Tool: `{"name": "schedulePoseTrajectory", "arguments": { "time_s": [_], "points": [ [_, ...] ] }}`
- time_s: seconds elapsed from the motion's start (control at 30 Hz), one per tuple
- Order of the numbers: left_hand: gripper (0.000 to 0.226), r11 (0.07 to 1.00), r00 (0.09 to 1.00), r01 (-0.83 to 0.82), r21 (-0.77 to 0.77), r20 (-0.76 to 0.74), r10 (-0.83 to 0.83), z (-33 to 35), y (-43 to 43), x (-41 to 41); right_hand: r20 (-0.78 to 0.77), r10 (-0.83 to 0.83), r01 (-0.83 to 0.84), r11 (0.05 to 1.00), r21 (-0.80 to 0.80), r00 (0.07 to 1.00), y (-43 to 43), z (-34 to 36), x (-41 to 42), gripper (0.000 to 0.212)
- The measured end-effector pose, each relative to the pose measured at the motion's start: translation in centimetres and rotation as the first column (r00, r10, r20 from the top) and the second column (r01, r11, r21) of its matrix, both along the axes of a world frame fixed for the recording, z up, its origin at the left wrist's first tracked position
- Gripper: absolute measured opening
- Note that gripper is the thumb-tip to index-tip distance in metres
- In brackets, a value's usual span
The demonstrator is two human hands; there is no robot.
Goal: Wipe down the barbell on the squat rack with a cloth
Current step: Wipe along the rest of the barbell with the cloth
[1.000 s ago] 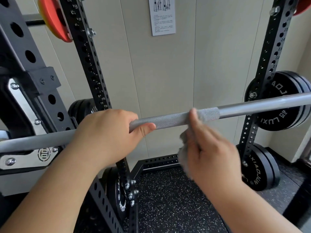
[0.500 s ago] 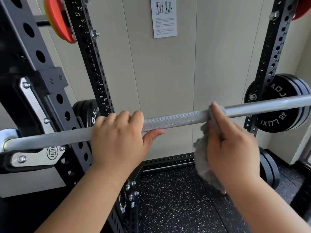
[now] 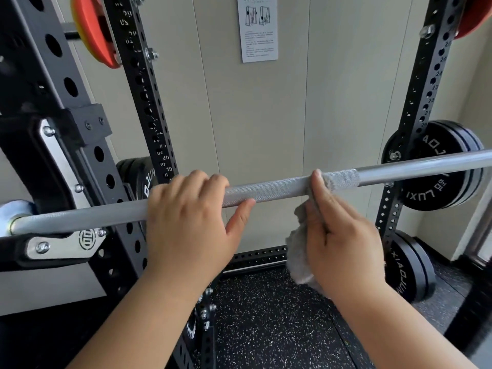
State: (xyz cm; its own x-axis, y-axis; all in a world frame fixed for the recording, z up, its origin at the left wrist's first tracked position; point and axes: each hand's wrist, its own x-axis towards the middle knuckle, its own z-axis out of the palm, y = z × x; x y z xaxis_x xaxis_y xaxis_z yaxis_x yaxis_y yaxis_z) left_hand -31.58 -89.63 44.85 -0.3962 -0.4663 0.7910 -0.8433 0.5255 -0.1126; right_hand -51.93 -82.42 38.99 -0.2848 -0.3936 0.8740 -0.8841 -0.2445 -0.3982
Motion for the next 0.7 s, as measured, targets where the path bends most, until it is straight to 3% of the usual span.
{"name": "schedulePoseTrajectory", "arguments": {
  "time_s": [0.1,0.17,0.37,0.53,0.7],
  "points": [
    [0.051,0.996,0.993,-0.065,-0.054,-0.106,0.059,-1.4,0.4,1.2,0.05,-0.043,0.044,0.999,-0.023,0.998,0.2,0.2,-1.2,0.041],
    [0.051,0.991,0.993,-0.09,-0.097,-0.083,0.082,-1.9,-0.2,1.7,0.114,-0.046,0.05,0.998,-0.028,0.992,0.4,0.3,-0.8,0.048],
    [0.058,0.992,0.999,-0.023,-0.125,0.036,0.028,-0.7,-1.9,2.5,-0.126,0.0,0.001,1.0,0.005,0.992,-1.0,0.0,2.2,0.044],
    [0.064,1.0,0.989,0.0,0.021,0.149,-0.003,1.8,-1.9,3.0,0.123,-0.06,0.066,0.997,-0.044,0.991,-0.3,0.3,0.4,0.051],
    [0.057,0.999,0.988,0.0,0.052,0.156,-0.008,2.2,-1.2,2.8,-0.092,-0.047,0.046,0.999,-0.018,0.995,-1.4,0.0,2.2,0.047]
  ]
}}
